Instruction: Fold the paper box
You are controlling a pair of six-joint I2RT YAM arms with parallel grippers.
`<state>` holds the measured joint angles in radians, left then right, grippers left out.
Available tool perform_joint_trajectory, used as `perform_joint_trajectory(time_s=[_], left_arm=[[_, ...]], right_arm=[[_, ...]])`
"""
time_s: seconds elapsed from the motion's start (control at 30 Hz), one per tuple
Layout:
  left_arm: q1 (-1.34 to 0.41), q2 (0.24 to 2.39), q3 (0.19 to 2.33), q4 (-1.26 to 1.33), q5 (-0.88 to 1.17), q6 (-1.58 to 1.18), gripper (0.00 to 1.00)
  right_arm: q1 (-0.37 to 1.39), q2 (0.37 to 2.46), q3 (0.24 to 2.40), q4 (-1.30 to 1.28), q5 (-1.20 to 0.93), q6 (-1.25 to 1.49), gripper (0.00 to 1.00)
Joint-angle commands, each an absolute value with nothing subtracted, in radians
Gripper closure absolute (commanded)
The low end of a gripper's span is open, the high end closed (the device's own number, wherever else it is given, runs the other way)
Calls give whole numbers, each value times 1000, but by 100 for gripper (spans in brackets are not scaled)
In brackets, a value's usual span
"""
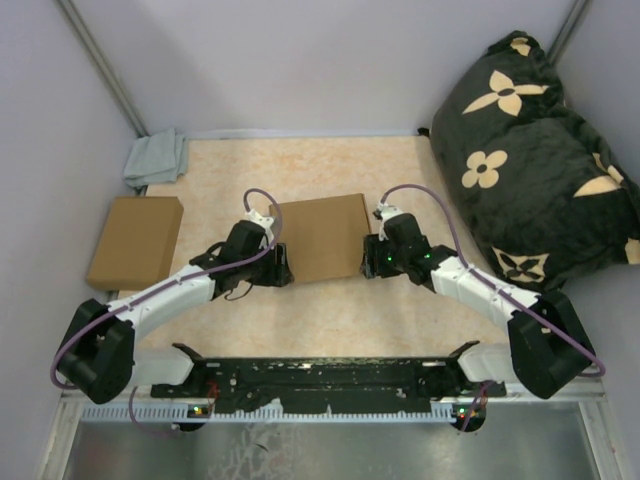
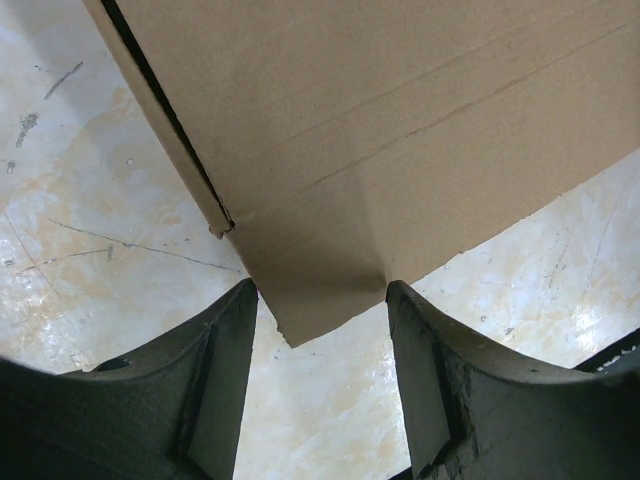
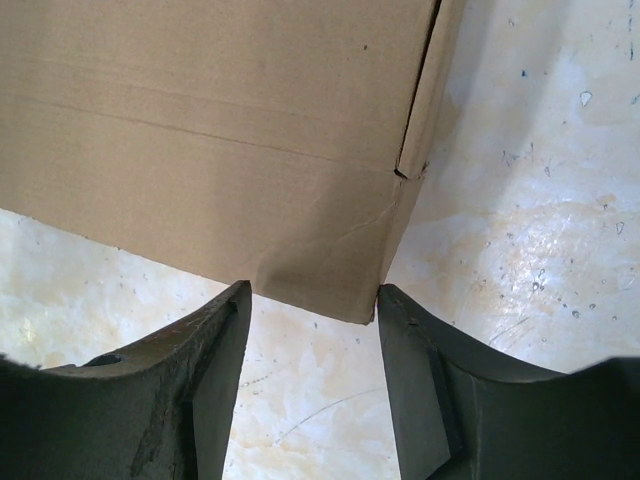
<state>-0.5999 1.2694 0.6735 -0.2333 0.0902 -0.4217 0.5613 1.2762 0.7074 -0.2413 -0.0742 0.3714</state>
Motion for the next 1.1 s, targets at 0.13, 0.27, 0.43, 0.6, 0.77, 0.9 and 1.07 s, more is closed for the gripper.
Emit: perform_joint_trajectory(time_s=[0.13, 0.27, 0.43, 0.6, 0.77, 0.9, 1.07], left_arm=[[-603, 1238, 685, -235, 112, -422, 39], [-603, 1236, 689, -233, 117, -424, 40], [-603, 1224, 690, -238, 124, -424, 40], [-603, 1218, 695, -240, 131, -424, 39], [-603, 1219, 696, -247, 125, -420, 39], [-603, 1228, 688, -247, 109, -416, 40], [-603, 1234, 675, -245, 95, -416, 40]], right_arm=[[570, 1258, 724, -204, -80, 385, 46], [570, 1281, 721, -184, -117, 381, 46], [570, 1249, 715, -166, -144, 394, 47], [570, 1225, 730, -193, -143, 395, 47], [570, 1240, 732, -191, -113, 385, 47], [569, 1278, 707, -130, -85, 374, 47], [570, 1315, 660, -51, -67, 380, 51]])
